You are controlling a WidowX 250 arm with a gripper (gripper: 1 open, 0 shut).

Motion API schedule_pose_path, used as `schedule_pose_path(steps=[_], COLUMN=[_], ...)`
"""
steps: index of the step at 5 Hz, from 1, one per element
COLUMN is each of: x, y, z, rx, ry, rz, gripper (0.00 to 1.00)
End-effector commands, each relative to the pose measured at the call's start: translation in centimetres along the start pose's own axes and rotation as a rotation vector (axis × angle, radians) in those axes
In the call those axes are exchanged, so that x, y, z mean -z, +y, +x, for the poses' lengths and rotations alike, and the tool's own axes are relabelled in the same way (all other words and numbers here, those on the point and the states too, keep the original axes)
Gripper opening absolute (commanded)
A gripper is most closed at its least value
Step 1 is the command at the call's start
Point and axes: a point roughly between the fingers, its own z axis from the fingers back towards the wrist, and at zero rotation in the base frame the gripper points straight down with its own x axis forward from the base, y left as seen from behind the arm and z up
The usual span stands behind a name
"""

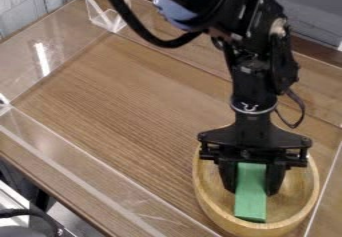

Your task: Remove the green block from inside the brown bowl and put it on the table

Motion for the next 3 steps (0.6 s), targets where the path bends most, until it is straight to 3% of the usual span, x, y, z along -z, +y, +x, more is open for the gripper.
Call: schedule_pose_path(steps=[1,3], x=[-1.53,-2.48], y=[-0.6,-0.49], z=[0.11,-0.13], rx=[0.02,0.023], ry=[-0.038,-0.035], rz=[-0.027,-0.026], gripper=[0.0,0.0])
